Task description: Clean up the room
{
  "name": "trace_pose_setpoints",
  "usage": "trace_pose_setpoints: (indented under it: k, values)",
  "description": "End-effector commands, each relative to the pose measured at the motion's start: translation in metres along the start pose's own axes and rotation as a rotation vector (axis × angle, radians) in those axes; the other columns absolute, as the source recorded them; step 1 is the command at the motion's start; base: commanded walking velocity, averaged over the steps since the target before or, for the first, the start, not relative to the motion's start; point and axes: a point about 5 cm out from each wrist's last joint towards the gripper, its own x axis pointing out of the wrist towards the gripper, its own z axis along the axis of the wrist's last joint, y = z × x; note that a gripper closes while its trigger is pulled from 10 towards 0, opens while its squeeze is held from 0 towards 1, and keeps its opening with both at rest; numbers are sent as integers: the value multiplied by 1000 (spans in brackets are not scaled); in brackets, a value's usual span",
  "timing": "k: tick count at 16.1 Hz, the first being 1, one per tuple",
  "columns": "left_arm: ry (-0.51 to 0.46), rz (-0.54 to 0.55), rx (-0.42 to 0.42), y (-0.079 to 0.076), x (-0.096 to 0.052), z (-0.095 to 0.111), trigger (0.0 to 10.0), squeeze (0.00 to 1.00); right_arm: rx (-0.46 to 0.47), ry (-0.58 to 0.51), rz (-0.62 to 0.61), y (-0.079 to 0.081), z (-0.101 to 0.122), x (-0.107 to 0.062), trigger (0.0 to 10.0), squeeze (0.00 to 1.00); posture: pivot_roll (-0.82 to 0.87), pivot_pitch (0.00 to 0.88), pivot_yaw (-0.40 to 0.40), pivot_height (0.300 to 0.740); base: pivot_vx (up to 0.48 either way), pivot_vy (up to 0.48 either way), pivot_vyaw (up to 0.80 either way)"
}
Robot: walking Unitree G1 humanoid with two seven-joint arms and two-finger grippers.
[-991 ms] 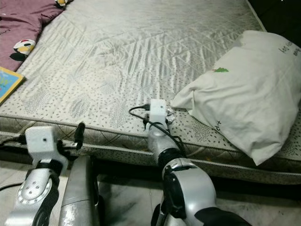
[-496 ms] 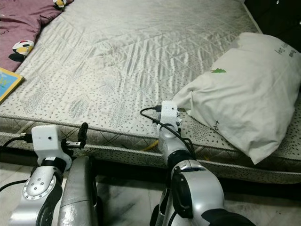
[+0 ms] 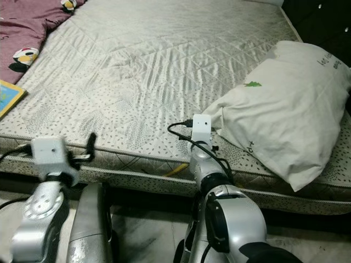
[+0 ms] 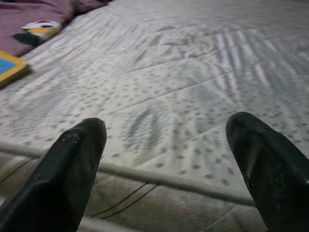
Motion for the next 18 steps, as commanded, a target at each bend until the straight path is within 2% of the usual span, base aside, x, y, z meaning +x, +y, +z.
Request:
trace_pose_setpoints:
  k: [1,4,5,7,8,9,10,11,12,13,14,15,16,18]
  values:
    - [-1,-15,-8,-4,2,-1,10000,0,12,-8,-19,-10,0,1,0,0,123,5,-108,508,0,0,0]
    - [-23,-25,-10,-8,13,0,10000,0,83,-65,30,-22,4,0,0,0,106,0,-96,508,0,0,0]
    - [-26,-24,-11,-7,15,0,10000,0,79,-84,46,-23,7,0,0,0,103,0,-90,508,0,0,0]
    - [-26,-13,-22,-4,20,-1,10000,0,105,-161,80,-26,13,-2,0,0,81,0,-69,508,0,0,0]
    - [-30,3,-30,-1,24,-2,10000,0,98,-241,118,-29,19,-6,0,0,70,0,-59,508,0,0,0]
    - [-23,9,-44,0,28,-3,10000,0,66,-281,156,-30,20,-10,941,0,58,0,-50,508,0,0,0]
    - [-26,8,-56,0,32,-2,10000,0,70,-306,185,-32,20,-13,2863,0,49,0,-44,508,0,0,0]
    - [-61,-11,-56,-2,42,4,10000,0,80,-330,189,-40,18,-20,10000,0,31,0,-35,508,0,0,0]
    - [-81,-13,-17,-2,46,7,10000,0,56,-350,189,-45,17,-25,10000,0,24,0,-30,508,0,0,0]
    - [-83,-15,-15,-2,50,7,10000,0,-15,-354,178,-51,13,-30,10000,0,13,0,-23,508,0,0,0]
    - [-80,-12,-31,-2,54,7,10000,0,-44,-349,162,-57,11,-31,10000,0,1,0,-18,508,0,0,0]
    - [-94,-11,-36,-4,57,9,10000,0,-19,-332,134,-69,5,-36,10000,0,-3,0,-16,508,0,0,0]
    - [-103,-9,-24,-5,59,9,10000,0,-47,-323,106,-81,-1,-47,10000,0,-20,0,-7,508,0,0,0]
    - [-100,-6,-44,-6,59,7,10000,0,-107,-343,49,-88,-3,-58,10000,0,-41,0,5,508,0,0,0]
